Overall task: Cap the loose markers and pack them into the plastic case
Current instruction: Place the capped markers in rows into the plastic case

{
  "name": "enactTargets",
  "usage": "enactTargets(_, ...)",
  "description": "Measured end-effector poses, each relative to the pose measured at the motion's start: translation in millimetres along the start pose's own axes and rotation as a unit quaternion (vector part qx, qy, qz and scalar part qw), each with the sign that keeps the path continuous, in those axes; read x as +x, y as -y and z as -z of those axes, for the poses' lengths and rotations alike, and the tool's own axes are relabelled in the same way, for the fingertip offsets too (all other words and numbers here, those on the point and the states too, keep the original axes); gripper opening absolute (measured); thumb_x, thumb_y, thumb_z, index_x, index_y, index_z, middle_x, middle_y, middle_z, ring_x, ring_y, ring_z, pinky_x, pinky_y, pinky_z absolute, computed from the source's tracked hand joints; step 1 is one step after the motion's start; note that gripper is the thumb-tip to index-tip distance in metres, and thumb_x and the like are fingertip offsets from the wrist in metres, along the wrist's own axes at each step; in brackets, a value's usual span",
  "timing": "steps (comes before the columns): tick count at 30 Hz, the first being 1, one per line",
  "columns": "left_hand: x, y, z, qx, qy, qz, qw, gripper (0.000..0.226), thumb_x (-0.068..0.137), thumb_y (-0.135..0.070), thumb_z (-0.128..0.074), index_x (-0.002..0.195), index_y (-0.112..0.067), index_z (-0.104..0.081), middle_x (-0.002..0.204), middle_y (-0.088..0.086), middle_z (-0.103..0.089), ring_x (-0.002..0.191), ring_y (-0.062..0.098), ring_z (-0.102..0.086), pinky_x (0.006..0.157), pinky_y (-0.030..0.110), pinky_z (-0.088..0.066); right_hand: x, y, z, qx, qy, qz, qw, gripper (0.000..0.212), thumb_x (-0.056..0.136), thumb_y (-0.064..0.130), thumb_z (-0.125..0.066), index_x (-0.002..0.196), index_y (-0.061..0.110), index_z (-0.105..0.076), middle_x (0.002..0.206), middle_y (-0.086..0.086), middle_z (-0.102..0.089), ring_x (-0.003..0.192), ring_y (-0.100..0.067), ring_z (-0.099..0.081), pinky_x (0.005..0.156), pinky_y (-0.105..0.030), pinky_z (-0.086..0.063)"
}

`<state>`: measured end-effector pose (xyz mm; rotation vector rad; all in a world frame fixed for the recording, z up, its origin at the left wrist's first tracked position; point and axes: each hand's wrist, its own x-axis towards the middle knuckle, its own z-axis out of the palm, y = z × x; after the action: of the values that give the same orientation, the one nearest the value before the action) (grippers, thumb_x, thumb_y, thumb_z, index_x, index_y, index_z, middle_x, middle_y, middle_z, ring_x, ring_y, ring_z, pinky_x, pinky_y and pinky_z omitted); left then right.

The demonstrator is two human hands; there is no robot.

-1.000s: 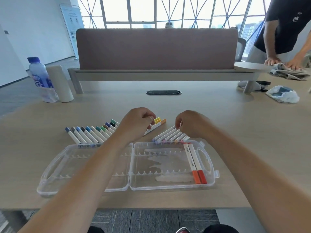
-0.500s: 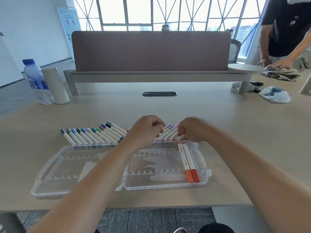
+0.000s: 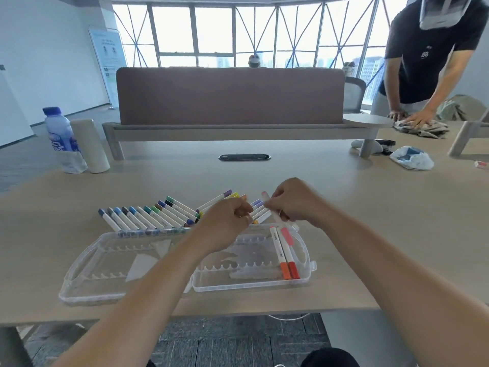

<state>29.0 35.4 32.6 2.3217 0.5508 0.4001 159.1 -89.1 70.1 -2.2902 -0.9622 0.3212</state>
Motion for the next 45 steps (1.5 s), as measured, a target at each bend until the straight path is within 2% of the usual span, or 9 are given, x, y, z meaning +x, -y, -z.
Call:
enactTargets(7,-30.2,1.0,-14.8,0.071,0.094,-0.029,0.993,0.041,0.093,-0.029,-0.060,0.133,-0.026,-0.055,0.124,-0.006,-0.060,0.101,0.010,-0.061,0.086,0.030,-0.054,-20.7,-1.9,-29.3,0.031,0.052,-0.066,0.996,0.032,0.088,0.001,-0.059,0.056,0.000,-0.056,0.044,-0.012,-0.055,0.028,-0.011,-0.047,0.040,-0.022,-0.041)
enactTargets(11,-35.5,-3.7,-17.3,0.096,0.114,-0.032,0.988,0.045,0.097,-0.027,-0.054,0.142,-0.024,-0.047,0.133,-0.006,-0.054,0.100,0.008,-0.056,0.076,0.012,-0.045,-20.4,0.2,-34.8,-0.004,0.066,-0.094,0.993,0.032,0.089,-0.003,-0.055,0.059,0.005,-0.050,0.056,-0.015,-0.054,0.028,-0.014,-0.049,0.036,-0.021,-0.040)
enactTargets(15,-36.0,-3.4,-16.0,0.182,0.159,-0.059,0.968,0.071,0.093,-0.051,-0.059,0.152,-0.021,-0.034,0.159,-0.005,-0.030,0.143,0.016,-0.032,0.114,0.030,-0.028,-19.9,-8.4,-30.3,-0.023,0.062,-0.081,0.995,0.027,0.090,0.005,-0.064,0.065,0.007,-0.054,0.049,-0.004,-0.058,0.029,-0.008,-0.051,0.036,-0.019,-0.041)
enactTargets(18,-40.6,-5.7,-14.8,0.202,0.178,-0.076,0.960,0.090,0.084,-0.067,-0.058,0.155,-0.021,-0.028,0.163,-0.006,-0.019,0.150,0.013,-0.015,0.120,0.034,-0.015,-24.4,-11.4,-24.5,-0.073,0.095,-0.064,0.991,0.027,0.092,0.014,-0.064,0.072,-0.004,-0.066,0.043,-0.001,-0.058,0.042,-0.013,-0.052,0.054,-0.025,-0.044)
enactTargets(22,-41.8,-10.5,-19.5,0.228,0.181,-0.089,0.953,0.089,0.084,-0.069,-0.055,0.155,-0.025,-0.025,0.164,-0.009,-0.015,0.151,0.015,-0.013,0.121,0.038,-0.014,-28.4,-14.4,-20.8,-0.055,0.106,-0.044,0.992,0.023,0.084,0.017,-0.075,0.088,-0.005,-0.073,0.063,-0.008,-0.064,0.053,-0.017,-0.053,0.057,-0.026,-0.043)
enactTargets(36,-28.2,-1.7,-26.6,0.269,0.174,-0.112,0.941,0.088,0.078,-0.080,-0.052,0.151,-0.034,-0.036,0.162,-0.012,-0.021,0.151,0.023,-0.014,0.121,0.048,-0.018,-24.4,-16.8,-22.1,-0.127,0.140,-0.003,0.982,0.029,0.083,0.018,-0.077,0.059,0.021,-0.061,0.040,0.012,-0.052,0.039,-0.001,-0.046,0.046,-0.016,-0.036)
enactTargets(39,-29.8,-2.2,-24.5,0.259,0.179,-0.105,0.943,0.085,0.079,-0.077,-0.053,0.150,-0.035,-0.036,0.162,-0.013,-0.021,0.150,0.021,-0.014,0.120,0.045,-0.017,-23.7,-12.3,-20.9,-0.151,0.151,0.006,0.977,0.030,0.082,0.017,-0.076,0.058,0.019,-0.060,0.049,0.008,-0.055,0.043,-0.005,-0.047,0.047,-0.017,-0.037)
enactTargets(42,-24.3,-3.5,-18.5,0.180,0.179,-0.077,0.964,0.071,0.087,-0.060,-0.061,0.147,-0.027,-0.045,0.157,-0.009,-0.034,0.141,0.016,-0.036,0.117,0.036,-0.031,-20.8,-9.0,-17.0,-0.185,0.162,0.020,0.969,0.031,0.083,0.019,-0.073,0.056,0.016,-0.059,0.055,-0.001,-0.059,0.043,-0.010,-0.047,0.046,-0.018,-0.038)
enactTargets(45,-14.3,-0.5,0.7,0.075,0.098,-0.027,0.992,0.050,0.089,-0.048,-0.065,0.131,-0.022,-0.060,0.127,-0.009,-0.060,0.107,0.015,-0.061,0.089,0.031,-0.052,-7.9,-7.6,-15.4,-0.178,0.124,0.027,0.976,0.035,0.086,0.021,-0.071,0.055,0.015,-0.055,0.055,-0.001,-0.056,0.047,-0.013,-0.047,0.051,-0.023,-0.038)
